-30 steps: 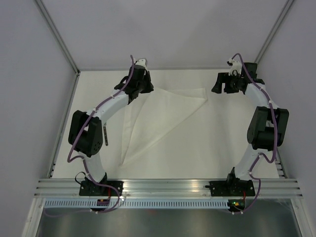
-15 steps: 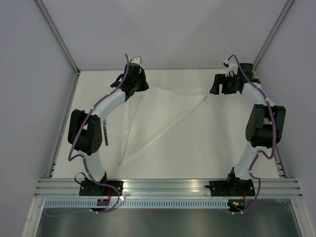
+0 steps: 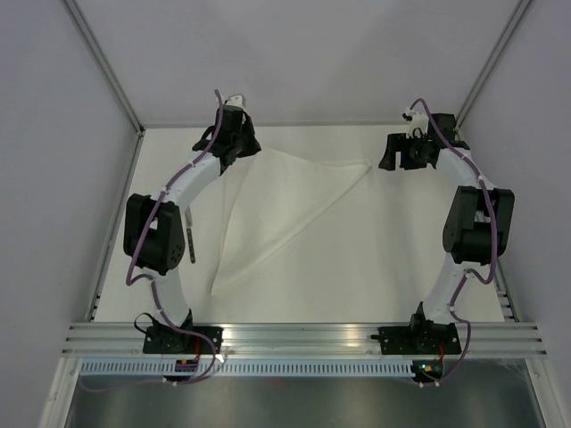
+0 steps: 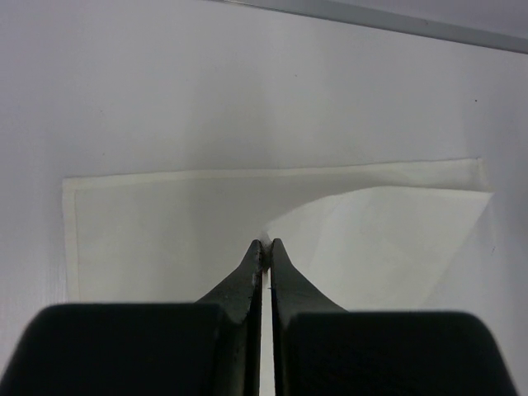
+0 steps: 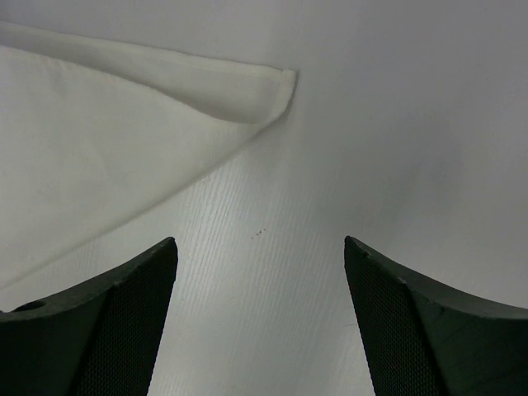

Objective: Fold the napkin, place the utensils inside, and roll it up
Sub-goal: Fold the napkin at the center of the board.

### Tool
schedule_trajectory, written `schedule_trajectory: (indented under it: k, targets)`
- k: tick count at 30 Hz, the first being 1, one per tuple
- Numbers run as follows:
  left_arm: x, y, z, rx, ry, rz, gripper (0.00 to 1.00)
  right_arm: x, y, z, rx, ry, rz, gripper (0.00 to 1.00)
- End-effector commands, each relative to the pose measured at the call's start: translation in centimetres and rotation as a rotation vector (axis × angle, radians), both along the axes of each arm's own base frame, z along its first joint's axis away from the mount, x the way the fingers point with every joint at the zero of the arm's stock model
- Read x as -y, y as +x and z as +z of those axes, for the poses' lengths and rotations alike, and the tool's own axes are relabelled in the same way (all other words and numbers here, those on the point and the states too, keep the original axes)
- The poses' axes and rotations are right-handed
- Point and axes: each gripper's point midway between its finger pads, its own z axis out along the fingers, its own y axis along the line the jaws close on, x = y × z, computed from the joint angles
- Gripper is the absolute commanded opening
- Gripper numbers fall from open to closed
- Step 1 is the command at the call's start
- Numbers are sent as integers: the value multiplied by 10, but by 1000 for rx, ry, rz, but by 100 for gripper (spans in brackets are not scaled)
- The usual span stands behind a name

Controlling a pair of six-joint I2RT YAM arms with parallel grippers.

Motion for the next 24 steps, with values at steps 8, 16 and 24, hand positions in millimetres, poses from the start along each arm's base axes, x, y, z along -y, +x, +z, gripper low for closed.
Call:
schedule_trajectory:
  k: [8,16,24]
  targets:
    - [-13,13,-1,-13,-21,29,2,-1,9,11,34,-32,14,87]
    - [-21,11,-4,-18,-26,47,2,0,6,7,25,-40,13,87]
    - [-31,13,-6,-22,-23,80,2,0,6,5,25,-44,15,86]
